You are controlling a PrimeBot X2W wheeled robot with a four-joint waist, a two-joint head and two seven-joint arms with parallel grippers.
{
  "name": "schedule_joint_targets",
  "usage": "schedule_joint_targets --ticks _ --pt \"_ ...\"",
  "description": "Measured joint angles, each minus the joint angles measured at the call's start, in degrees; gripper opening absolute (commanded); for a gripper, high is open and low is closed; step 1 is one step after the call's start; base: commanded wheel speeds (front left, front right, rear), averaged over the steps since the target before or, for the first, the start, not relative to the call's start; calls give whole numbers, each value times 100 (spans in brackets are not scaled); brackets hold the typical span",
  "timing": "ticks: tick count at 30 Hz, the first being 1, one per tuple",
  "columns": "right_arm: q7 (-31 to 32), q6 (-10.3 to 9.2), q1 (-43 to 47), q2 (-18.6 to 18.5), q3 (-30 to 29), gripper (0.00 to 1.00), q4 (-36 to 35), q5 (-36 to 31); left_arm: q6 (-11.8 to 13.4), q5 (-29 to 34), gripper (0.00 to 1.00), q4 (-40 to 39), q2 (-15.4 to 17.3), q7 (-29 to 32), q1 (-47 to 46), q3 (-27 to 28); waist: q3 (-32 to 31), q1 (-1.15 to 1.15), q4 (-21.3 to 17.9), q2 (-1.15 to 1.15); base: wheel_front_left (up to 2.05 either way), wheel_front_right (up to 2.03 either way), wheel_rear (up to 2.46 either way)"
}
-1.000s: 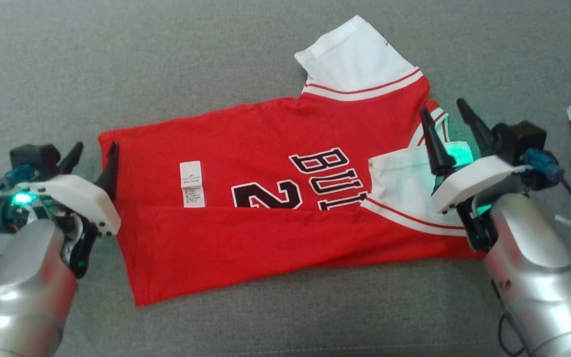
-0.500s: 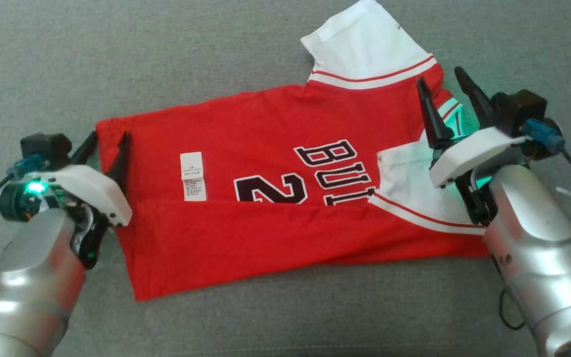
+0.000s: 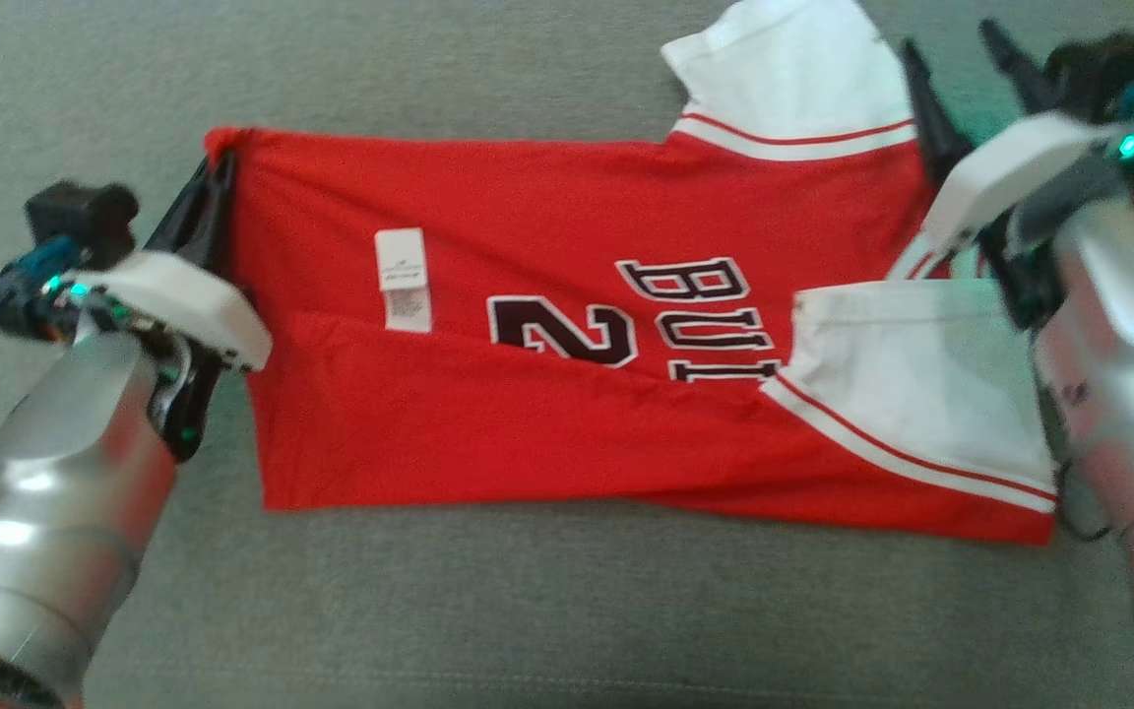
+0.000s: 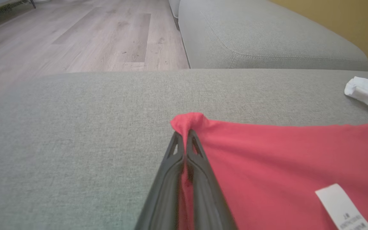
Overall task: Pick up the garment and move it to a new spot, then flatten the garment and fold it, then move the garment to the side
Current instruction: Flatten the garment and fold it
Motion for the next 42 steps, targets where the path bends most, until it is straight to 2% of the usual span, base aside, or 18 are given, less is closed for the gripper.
schedule_joint_targets --ticks 4,10,15,21,22,23,24,28,35,38,40,42 --pt "502 -1 -540 -186 118 100 432 -30 0 93 0 -68 -151 -62 -186 -179 92 0 288 0 0 0 0" --pt "1245 0 -1160 -246 260 100 1016 -7 0 165 0 -210 -427 -68 -311 -300 265 0 730 0 0 0 0" --pt "1514 -1 -1535 -445 279 100 1459 -53 0 265 0 -387 -656 -69 -530 -338 418 0 1035 0 0 0 0" --pt "1780 -1 -1782 -472 343 99 1718 -52 0 319 0 -479 -714 -85 -575 -376 602 0 1201 0 0 0 0" --pt "1828 -1 -1834 -470 372 64 1740 -52 0 330 0 -482 -717 -85 -575 -376 614 0 1204 0 0 0 0" --pt "1872 0 -1872 -461 415 18 1745 -52 0 330 0 -485 -719 -85 -575 -376 618 0 1198 0 0 0 0" --pt "1876 -1 -1885 -447 447 0 1747 -51 0 330 0 -489 -717 -85 -575 -375 620 0 1188 0 0 0 0" --pt "1451 -1 -1887 -471 501 0 1775 -105 0 335 0 -492 -717 -85 -575 -266 619 0 1151 0 0 0 0" --pt "-112 -1 -2123 -578 -44 0 1936 -576 0 676 0 -560 -692 -86 -569 435 556 0 992 0 0 0 0" --pt "-553 0 -2072 -381 -244 0 1868 -605 0 886 0 -564 -653 -86 -476 715 452 0 826 0 0 0 0" --pt "-600 -1 -2014 -310 -266 0 1762 -595 0 942 0 -571 -636 -86 -413 791 417 0 775 0 0 0 0" --pt "-646 0 -1823 -193 -293 0 1373 -501 0 1073 0 -603 -590 -86 -250 984 346 -1 661 0 0 0 0"
